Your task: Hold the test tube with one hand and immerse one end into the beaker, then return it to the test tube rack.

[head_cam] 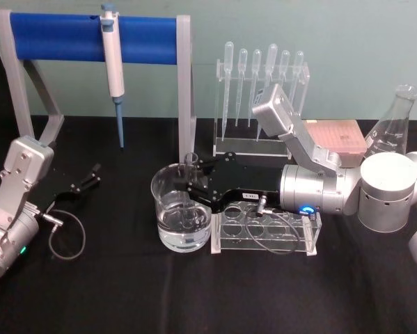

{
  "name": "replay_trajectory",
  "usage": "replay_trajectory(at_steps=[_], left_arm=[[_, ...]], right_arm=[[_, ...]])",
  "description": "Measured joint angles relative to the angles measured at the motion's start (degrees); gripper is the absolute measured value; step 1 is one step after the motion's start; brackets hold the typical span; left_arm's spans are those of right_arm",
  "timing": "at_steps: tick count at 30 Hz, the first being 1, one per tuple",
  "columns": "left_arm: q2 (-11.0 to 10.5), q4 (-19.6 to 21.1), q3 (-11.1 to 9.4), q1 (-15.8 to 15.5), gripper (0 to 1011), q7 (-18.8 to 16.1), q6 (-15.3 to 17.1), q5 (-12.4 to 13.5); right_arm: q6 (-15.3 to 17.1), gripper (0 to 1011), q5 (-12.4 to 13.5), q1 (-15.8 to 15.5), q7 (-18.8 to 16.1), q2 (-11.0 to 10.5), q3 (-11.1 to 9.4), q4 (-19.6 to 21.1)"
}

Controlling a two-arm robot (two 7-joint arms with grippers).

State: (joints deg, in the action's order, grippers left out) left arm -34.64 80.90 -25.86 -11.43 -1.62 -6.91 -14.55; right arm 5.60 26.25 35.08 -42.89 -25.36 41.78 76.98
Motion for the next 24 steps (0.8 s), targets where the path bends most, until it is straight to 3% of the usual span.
replay_trajectory(at_steps=[24], left_arm=[[0.0,0.0,0.0,0.0,1000,0.0,0.0,0.0]], right_arm=[[0.0,225,0.0,0.0,0.0,0.0,0.0,0.0]])
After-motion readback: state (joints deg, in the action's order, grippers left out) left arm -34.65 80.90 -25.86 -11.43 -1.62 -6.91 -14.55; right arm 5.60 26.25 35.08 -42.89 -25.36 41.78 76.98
